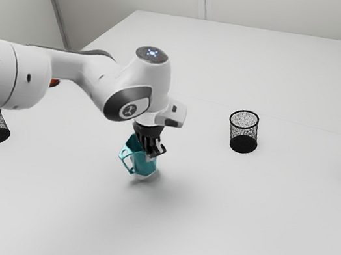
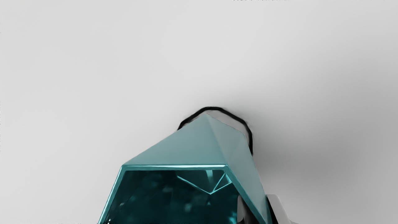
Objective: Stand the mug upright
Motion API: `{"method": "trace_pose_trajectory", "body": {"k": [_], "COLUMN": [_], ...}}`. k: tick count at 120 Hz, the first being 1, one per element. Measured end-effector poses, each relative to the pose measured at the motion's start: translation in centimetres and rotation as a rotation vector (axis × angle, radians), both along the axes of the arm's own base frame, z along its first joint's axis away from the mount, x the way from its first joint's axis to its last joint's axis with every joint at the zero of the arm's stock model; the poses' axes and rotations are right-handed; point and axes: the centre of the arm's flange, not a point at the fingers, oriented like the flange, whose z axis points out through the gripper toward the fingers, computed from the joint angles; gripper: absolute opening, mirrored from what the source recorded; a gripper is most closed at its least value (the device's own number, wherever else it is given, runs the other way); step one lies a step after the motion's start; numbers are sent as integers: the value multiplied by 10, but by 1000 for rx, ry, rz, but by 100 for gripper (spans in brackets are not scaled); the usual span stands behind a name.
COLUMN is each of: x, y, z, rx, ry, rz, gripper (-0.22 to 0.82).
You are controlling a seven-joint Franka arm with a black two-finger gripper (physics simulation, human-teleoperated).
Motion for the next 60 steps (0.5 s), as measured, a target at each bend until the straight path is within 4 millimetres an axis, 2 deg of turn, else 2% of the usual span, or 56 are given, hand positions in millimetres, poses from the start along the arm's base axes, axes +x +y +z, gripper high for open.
{"method": "trace_pose_trajectory", "body": {"k": [47,60], "x": [3,3], "y": [3,2], "z": [-21,-20], "rx": [4,-7], "ry": [-23,-26], "rz": [180,214], "gripper": [-17,7]}}
